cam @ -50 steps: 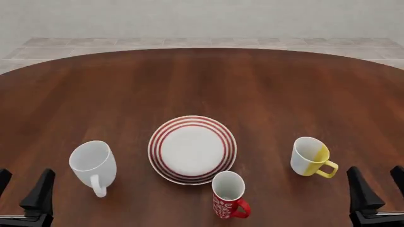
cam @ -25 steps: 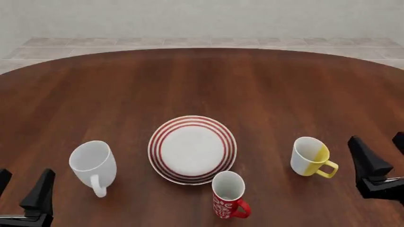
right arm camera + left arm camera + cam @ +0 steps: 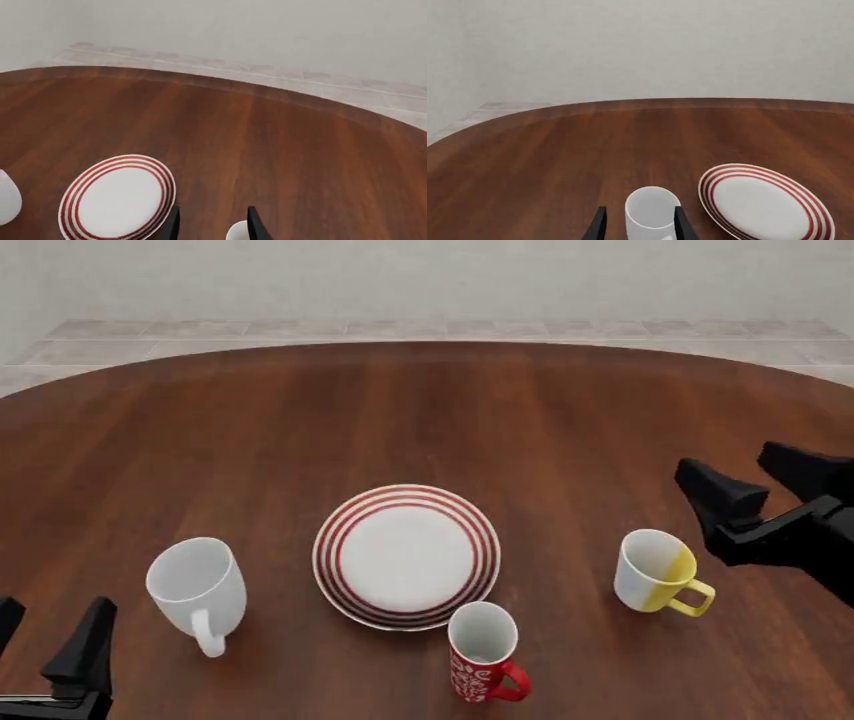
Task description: Pick up the red mug and put it on the plate
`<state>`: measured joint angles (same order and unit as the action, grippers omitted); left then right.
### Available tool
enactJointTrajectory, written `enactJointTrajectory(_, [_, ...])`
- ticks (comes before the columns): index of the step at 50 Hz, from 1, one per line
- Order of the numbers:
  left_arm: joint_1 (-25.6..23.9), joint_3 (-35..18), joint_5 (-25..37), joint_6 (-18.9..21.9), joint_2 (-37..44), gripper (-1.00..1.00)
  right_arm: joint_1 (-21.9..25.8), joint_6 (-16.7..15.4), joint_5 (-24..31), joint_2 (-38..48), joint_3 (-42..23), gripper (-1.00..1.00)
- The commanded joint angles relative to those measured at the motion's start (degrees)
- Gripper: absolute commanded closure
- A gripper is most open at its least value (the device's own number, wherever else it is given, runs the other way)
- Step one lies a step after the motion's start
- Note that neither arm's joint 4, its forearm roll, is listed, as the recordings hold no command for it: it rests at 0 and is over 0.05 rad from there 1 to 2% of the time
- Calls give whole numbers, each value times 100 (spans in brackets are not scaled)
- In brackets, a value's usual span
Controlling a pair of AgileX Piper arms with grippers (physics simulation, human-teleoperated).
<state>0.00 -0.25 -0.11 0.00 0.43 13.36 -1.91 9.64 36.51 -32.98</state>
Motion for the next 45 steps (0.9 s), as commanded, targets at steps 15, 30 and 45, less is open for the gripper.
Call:
enactJointTrajectory(15, [0, 0, 0, -1, 0, -100, 990, -150, 506, 839, -521, -100])
enactJointTrajectory(30, [-1, 0, 0, 1, 0, -100, 1579, -418, 761, 1068, -476, -100])
enactJointTrajectory(45, [1, 0, 0, -2, 0, -100, 1980, -160, 835, 1137, -298, -100])
